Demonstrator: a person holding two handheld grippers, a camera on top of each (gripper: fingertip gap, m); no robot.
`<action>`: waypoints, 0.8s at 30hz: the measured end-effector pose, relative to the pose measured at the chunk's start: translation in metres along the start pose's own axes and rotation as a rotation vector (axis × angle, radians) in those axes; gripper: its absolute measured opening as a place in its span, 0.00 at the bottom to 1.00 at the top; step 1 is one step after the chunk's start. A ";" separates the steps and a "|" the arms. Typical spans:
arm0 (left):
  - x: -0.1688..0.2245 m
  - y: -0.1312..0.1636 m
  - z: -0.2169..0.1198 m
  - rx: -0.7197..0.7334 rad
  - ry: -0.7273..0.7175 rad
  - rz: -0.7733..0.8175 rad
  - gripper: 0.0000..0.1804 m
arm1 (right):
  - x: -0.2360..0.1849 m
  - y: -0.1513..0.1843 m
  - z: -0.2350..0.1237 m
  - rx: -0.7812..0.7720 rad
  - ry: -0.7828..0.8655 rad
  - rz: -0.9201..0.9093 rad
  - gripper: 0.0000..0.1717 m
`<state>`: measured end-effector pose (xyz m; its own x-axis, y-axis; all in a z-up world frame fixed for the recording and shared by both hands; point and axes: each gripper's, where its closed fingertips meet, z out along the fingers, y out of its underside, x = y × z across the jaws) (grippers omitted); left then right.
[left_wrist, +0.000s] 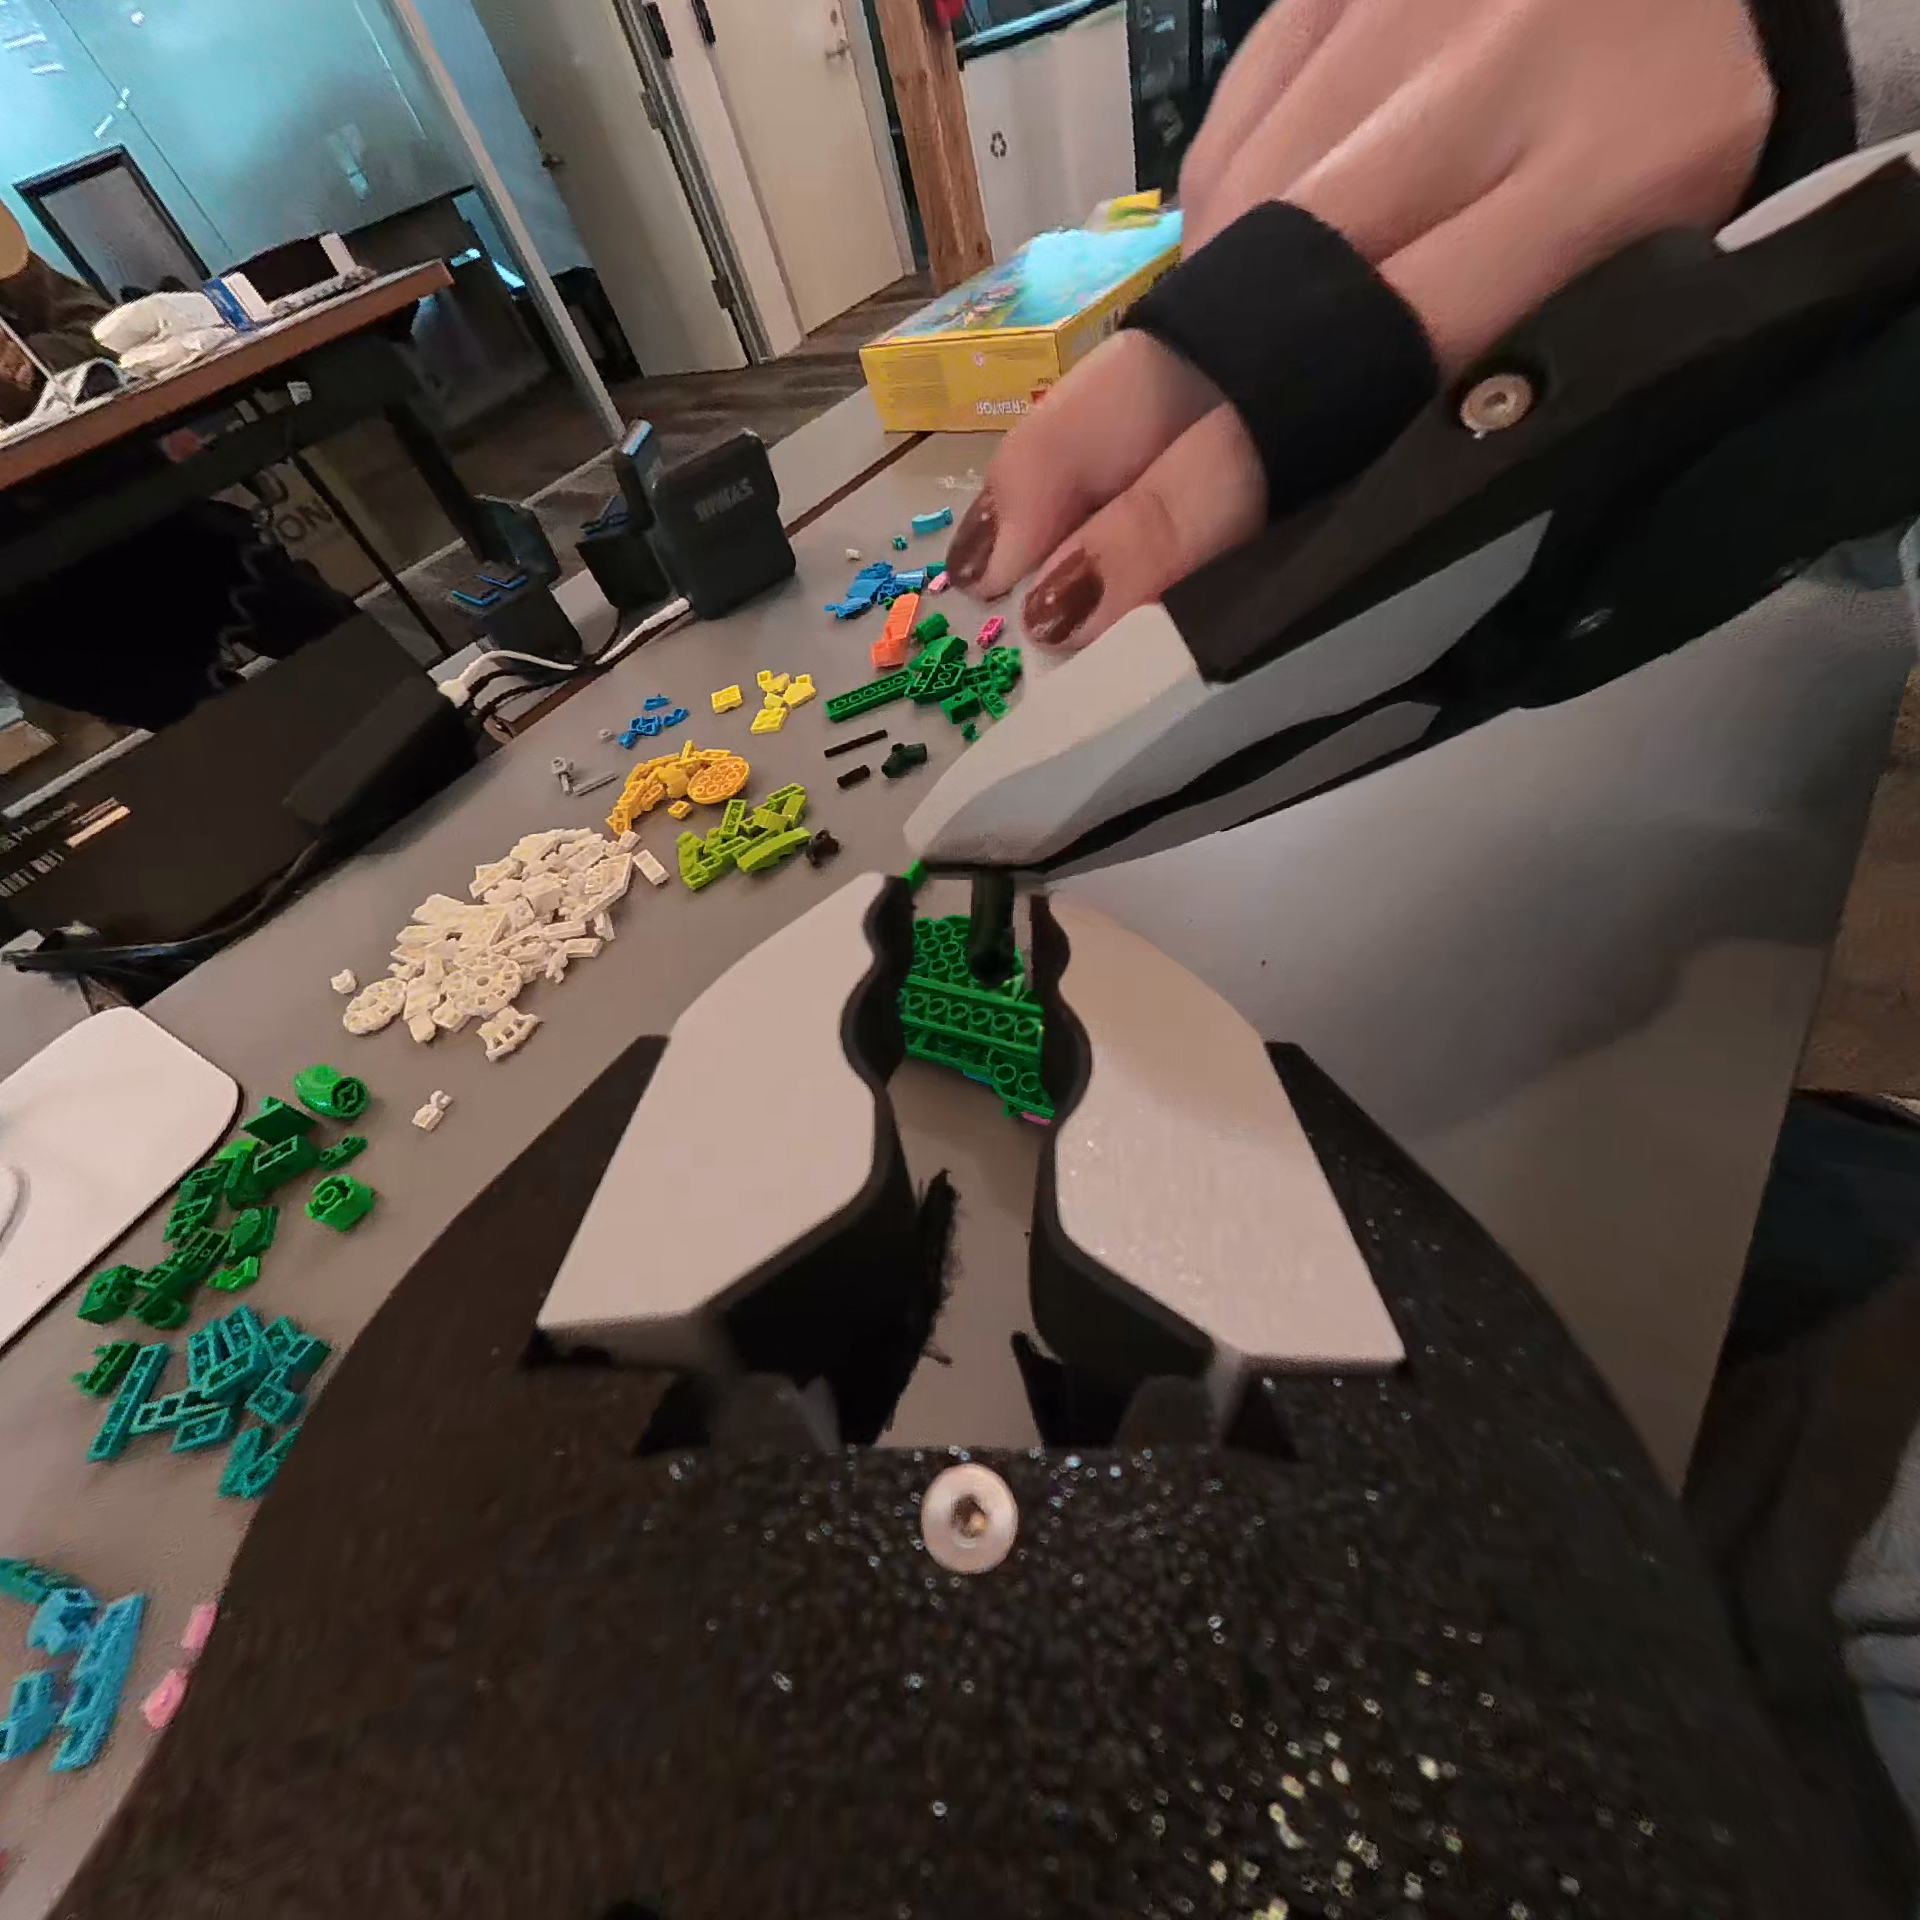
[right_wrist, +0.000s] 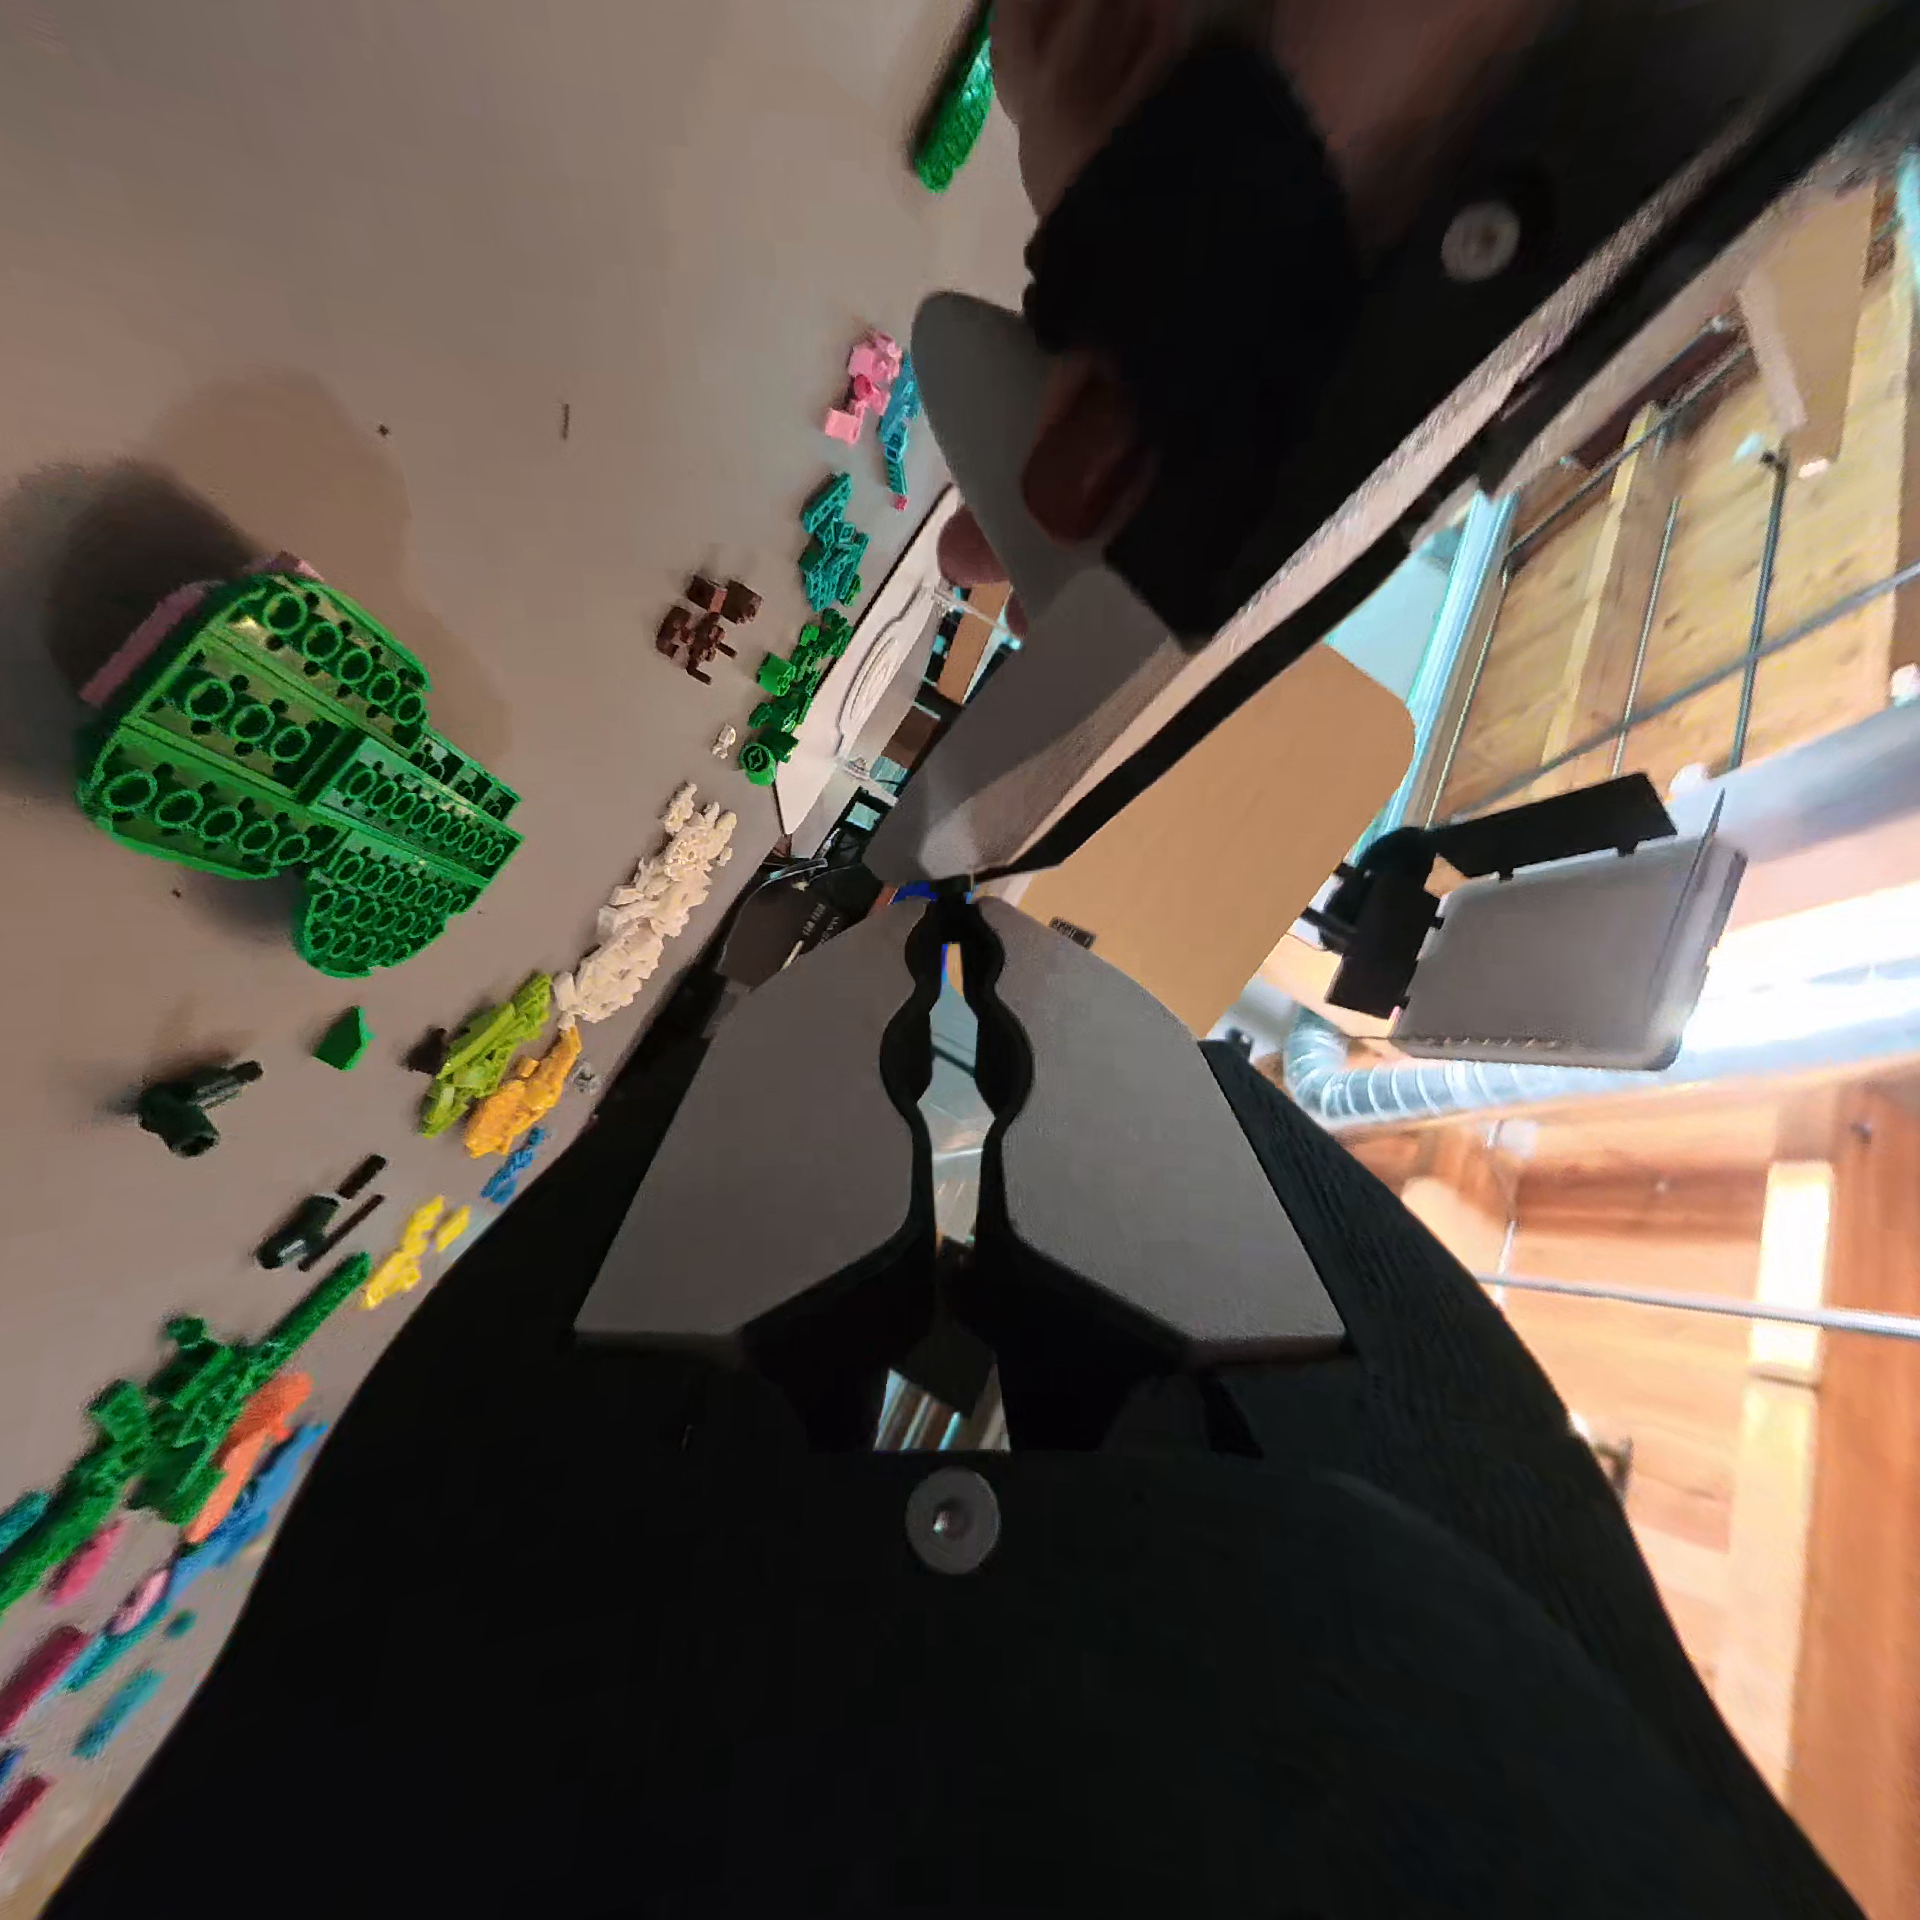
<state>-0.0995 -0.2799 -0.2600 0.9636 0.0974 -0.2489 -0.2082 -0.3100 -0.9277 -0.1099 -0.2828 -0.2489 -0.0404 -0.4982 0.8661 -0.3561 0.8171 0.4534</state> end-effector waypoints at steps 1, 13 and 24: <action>0.000 0.000 0.001 -0.006 -0.008 0.016 0.10 | 0.001 -0.001 0.000 0.006 -0.005 -0.018 0.02; -0.003 0.000 -0.004 -0.104 -0.115 0.190 0.05 | 0.007 0.000 0.000 0.053 -0.022 0.048 0.01; -0.046 0.045 -0.034 -0.301 -0.294 0.167 0.05 | -0.058 0.111 0.002 -0.407 -0.251 0.032 0.01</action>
<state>-0.1479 -0.3306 -0.2806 0.8231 0.2738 -0.4974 -0.2571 -0.6014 -0.7565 -0.1493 -0.1645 -0.2491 -0.2878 -0.4843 0.8262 0.0412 0.8556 0.5159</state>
